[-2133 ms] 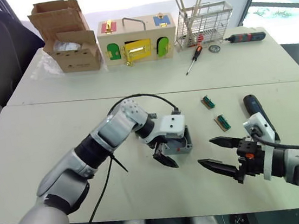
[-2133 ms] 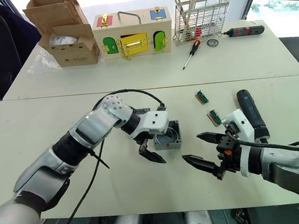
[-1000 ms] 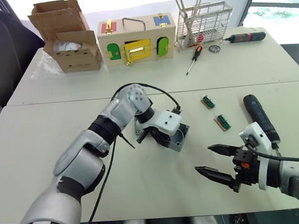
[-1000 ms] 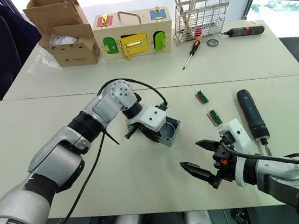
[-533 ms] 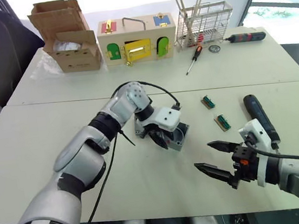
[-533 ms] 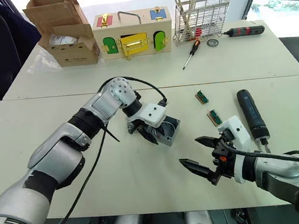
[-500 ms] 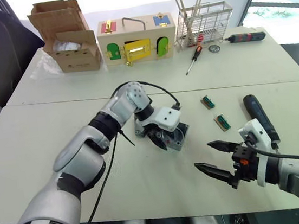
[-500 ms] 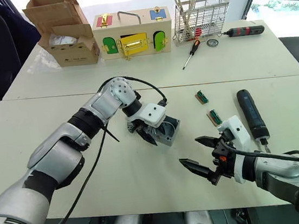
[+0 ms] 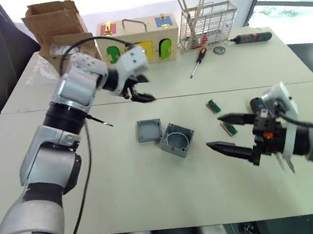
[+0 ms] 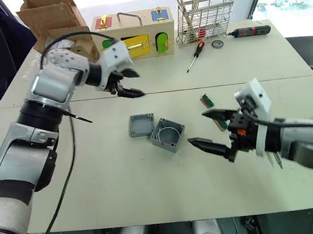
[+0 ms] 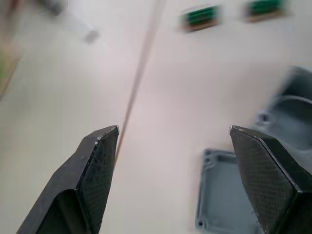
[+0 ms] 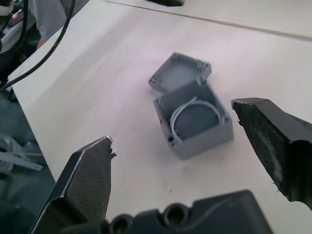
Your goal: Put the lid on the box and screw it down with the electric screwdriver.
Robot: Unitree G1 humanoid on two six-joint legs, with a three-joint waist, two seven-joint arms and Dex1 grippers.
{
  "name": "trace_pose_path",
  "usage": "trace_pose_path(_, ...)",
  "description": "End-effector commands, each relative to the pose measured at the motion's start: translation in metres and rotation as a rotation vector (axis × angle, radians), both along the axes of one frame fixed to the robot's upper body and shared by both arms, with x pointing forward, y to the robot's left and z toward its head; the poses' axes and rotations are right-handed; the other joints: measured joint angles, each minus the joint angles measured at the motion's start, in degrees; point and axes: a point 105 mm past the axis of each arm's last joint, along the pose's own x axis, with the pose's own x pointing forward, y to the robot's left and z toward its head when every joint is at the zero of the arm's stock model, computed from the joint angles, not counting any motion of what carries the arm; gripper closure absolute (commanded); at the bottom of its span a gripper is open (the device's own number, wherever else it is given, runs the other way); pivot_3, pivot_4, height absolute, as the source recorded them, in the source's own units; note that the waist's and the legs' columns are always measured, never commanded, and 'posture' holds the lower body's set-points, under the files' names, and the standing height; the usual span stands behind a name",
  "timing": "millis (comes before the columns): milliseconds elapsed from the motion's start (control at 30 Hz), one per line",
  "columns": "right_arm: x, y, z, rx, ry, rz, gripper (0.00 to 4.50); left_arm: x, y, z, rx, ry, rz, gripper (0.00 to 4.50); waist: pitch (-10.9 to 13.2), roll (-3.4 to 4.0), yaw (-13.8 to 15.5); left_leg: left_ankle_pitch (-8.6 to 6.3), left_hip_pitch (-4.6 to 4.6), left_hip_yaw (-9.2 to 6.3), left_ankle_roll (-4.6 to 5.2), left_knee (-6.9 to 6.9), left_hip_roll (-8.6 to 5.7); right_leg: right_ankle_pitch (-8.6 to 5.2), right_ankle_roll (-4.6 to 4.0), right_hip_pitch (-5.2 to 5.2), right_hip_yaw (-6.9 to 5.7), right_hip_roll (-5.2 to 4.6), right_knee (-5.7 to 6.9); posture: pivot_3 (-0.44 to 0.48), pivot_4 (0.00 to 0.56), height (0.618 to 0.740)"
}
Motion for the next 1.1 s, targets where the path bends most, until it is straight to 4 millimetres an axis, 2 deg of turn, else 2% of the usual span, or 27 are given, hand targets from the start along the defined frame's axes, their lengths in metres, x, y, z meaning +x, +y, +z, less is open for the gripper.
trace_pose_path(33,0.005,0.008,0.009,-0.028,-0.041,0.083,0.00,-0.011,0.016,-0.012,-0.042,0.172,0.231,0.79,0.0,-0.01,-0.2,0.00,-0.02,0.00,0.00,0.01,0.00,0.00,0.00,-0.01,0.00,0.00,0.01,0.000,0.150,0.730)
trace_pose_path(133,0.011,0.017,0.006,-0.049,-0.050,0.141,0.00,-0.025,0.023,-0.030,-0.056,0.365,0.390,0.79,0.0,-0.04,0.0,0.01,-0.05,0.01,-0.01,0.04,0.00,0.00,0.00,-0.01,0.00,-0.02,0.02,0.000,0.150,0.730)
trace_pose_path(200,0.016,0.022,0.003,-0.035,-0.054,0.161,0.00,-0.030,0.030,-0.043,-0.015,0.429,0.478,0.79,0.0,-0.04,0.0,0.01,-0.05,0.00,-0.02,0.07,-0.01,0.00,0.00,-0.03,0.00,-0.02,0.01,0.000,0.150,0.730)
trace_pose_path(333,0.022,0.026,-0.012,-0.025,-0.047,0.162,0.00,-0.032,0.027,-0.055,0.020,0.464,0.521,0.79,0.0,-0.04,0.2,0.17,-0.05,0.01,-0.31,0.08,-0.02,0.00,0.00,-0.08,0.01,-0.06,0.02,0.000,0.150,0.730)
trace_pose_path(433,0.019,0.030,-0.016,-0.022,-0.059,0.161,0.00,-0.032,0.024,-0.063,0.036,0.486,0.540,0.79,0.0,-0.04,0.3,0.24,-0.07,0.02,-0.43,0.05,-0.07,0.00,-0.01,-0.10,0.01,-0.14,0.05,0.000,0.150,0.730)
trace_pose_path(567,0.017,0.029,-0.011,-0.028,-0.106,0.117,0.00,-0.028,0.020,-0.078,0.048,0.535,0.585,0.79,0.0,-0.04,0.2,0.26,-0.07,0.03,-0.47,0.05,-0.10,0.01,-0.01,-0.12,0.01,-0.17,0.03,0.000,0.150,0.730)
trace_pose_path(733,0.013,0.029,-0.005,-0.015,-0.134,0.087,0.00,-0.025,0.017,-0.092,0.141,0.489,0.558,0.79,0.0,0.03,0.7,0.28,-0.04,0.03,-0.50,0.03,-0.10,0.01,-0.01,-0.10,0.02,-0.17,0.05,0.000,0.150,0.730)
trace_pose_path(833,0.015,0.029,0.000,0.003,-0.164,0.060,0.00,-0.024,0.009,-0.097,0.165,0.477,0.535,1.62,-0.1,0.11,1.4,0.30,0.01,0.04,-0.53,0.03,-0.10,0.01,-0.02,-0.05,0.04,-0.18,0.05,0.000,0.150,0.730)
trace_pose_path(1033,0.019,0.025,0.001,-0.011,-0.184,0.017,0.00,-0.021,0.000,-0.101,0.168,0.464,0.537,4.47,-0.1,0.10,1.8,0.31,0.01,0.03,-0.56,0.04,-0.19,0.01,-0.02,0.00,0.04,-0.25,0.03,0.000,0.150,0.730)
trace_pose_path(1100,0.020,0.026,0.002,-0.010,-0.188,0.013,0.00,-0.019,0.000,-0.100,0.149,0.459,0.547,4.47,-0.1,0.12,1.7,0.31,0.02,0.04,-0.56,0.04,-0.21,0.01,-0.02,0.02,0.04,-0.26,0.01,0.000,0.150,0.730)
